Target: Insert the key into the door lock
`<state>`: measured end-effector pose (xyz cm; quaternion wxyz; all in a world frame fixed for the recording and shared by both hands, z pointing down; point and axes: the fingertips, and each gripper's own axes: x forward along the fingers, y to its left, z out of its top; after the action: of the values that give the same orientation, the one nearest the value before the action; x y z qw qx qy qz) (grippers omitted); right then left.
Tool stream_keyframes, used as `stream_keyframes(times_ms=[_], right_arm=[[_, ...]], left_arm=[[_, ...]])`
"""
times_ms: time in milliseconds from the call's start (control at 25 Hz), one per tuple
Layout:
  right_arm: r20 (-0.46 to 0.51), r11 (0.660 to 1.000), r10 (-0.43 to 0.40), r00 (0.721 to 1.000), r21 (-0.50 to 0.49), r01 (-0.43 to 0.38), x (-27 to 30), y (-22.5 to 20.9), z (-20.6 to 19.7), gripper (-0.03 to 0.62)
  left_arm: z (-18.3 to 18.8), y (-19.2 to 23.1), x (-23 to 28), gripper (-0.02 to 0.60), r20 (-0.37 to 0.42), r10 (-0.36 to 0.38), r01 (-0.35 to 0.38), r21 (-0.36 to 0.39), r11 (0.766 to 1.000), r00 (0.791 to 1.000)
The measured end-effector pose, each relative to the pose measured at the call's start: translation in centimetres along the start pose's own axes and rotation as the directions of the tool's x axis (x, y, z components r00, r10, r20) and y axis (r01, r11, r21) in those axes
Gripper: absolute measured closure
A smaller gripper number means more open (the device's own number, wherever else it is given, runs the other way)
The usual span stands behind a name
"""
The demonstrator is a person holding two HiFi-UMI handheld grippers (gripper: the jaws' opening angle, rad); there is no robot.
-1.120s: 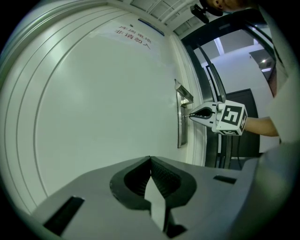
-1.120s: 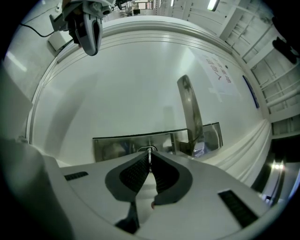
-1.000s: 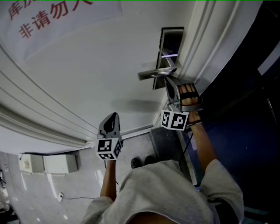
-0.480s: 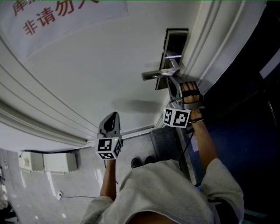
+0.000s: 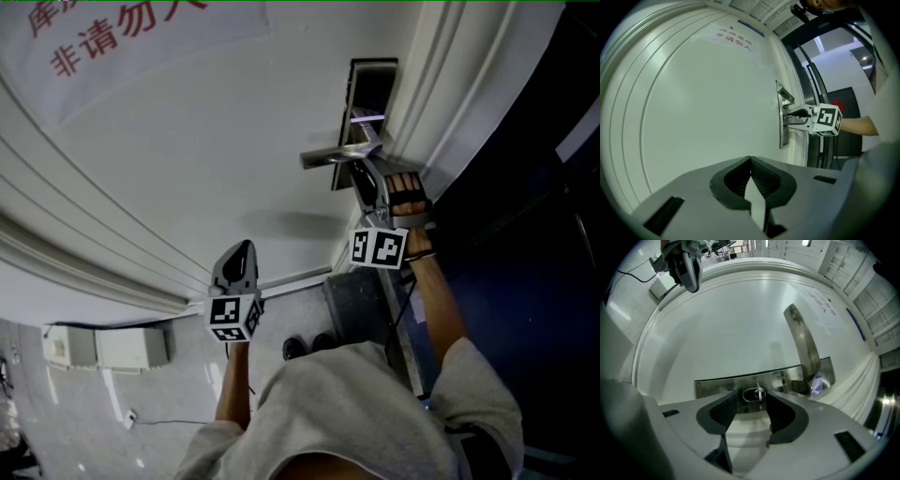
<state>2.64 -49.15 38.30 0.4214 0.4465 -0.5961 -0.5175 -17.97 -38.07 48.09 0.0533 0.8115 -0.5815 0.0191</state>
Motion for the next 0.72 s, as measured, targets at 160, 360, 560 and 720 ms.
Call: stream_keyframes(times_ms=[160,360,560,720], right_arm=[[-0.006,1.000,-0.019,1.000,0.003,0.019,-0.6,0.0,-0.4,0.401],[0.010,0.996,-0.029,1.000,0.086,0.028,-1.5,-0.3,-0.5,0.405],[0.022,0.948,0.014,1.000,0.316,-0.020,-2.9,0.1,-0.9,0.428],[0.064,0.796,0.049,0.997,0.600,-0.078,-4.0,0.6,-1.0,0.499]], left_arm=[[-0.3,-0.3,-0.2,0.563,-0.010,-0.004,0.004,0.001,1.000,1.000],[-0.4,-0.9,-0.2,0.563,-0.021,-0.014,0.014,-0.002,1.000,1.000],[0.0,-1.3,-0.1,0.563,-0.003,-0.022,0.022,0.008,1.000,1.000],[0.1,-1.5,0.0,0.563,-0.003,-0.025,0.025,0.009,1.000,1.000]])
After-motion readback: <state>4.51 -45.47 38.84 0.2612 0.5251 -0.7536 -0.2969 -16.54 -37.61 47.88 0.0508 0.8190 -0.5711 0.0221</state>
